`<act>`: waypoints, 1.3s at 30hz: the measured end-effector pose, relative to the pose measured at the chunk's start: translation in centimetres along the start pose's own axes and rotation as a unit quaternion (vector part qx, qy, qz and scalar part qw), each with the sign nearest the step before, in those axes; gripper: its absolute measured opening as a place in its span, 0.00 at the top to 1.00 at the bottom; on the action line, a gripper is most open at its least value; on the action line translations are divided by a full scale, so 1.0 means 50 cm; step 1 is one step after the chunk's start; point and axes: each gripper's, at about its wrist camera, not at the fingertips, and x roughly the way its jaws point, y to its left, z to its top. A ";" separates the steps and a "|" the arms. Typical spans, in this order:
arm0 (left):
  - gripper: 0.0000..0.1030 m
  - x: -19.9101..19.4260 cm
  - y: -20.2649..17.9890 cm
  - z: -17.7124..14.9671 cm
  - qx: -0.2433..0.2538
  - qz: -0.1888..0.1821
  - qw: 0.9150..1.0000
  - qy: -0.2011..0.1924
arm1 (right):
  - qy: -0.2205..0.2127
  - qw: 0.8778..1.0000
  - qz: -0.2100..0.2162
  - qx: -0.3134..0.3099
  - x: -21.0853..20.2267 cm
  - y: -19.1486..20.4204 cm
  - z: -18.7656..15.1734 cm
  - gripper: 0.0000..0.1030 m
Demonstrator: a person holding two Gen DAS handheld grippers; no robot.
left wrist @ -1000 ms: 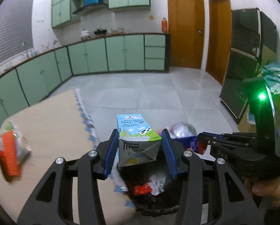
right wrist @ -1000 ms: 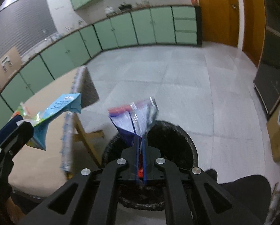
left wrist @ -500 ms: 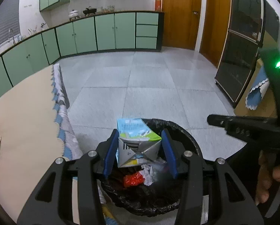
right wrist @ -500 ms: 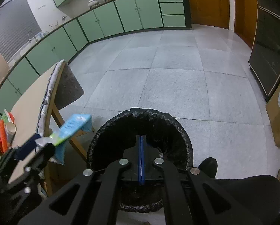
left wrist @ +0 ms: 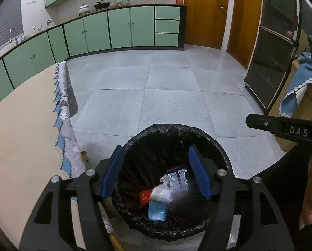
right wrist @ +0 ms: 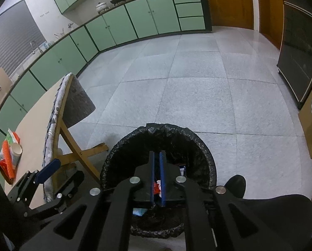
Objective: Collect trash
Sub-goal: 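Move both open tools back over the trash on the table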
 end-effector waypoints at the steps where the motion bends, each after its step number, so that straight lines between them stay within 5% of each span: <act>1: 0.39 -0.001 0.003 0.001 -0.002 0.001 1.000 0.000 | -0.001 1.000 0.001 0.000 -0.001 0.001 0.000 0.93; 11: 0.35 -0.048 0.031 0.011 -0.025 0.017 0.999 -0.016 | -0.010 1.000 0.009 -0.015 -0.020 0.030 0.000 0.91; 14: 0.31 -0.076 0.048 0.011 -0.034 0.026 0.999 -0.024 | -0.014 0.999 0.013 -0.026 -0.031 0.050 0.001 0.85; 17: 0.28 -0.120 0.083 0.005 -0.052 0.046 0.997 -0.034 | -0.019 0.999 0.019 -0.037 -0.041 0.073 0.005 0.64; 22: 0.27 -0.212 0.171 -0.020 -0.092 0.098 0.989 -0.055 | -0.025 0.996 0.042 -0.075 -0.060 0.151 0.003 0.59; 32: 0.19 -0.393 0.374 -0.105 -0.162 0.271 0.944 -0.099 | -0.030 0.972 0.127 -0.193 -0.080 0.413 -0.037 0.50; 35: 0.19 -0.412 0.423 -0.119 -0.172 0.320 0.925 -0.111 | -0.028 0.963 0.148 -0.224 -0.077 0.490 -0.054 0.49; 39: 0.19 -0.392 0.474 -0.121 -0.180 0.343 0.915 -0.110 | -0.028 0.953 0.165 -0.254 -0.072 0.561 -0.075 0.49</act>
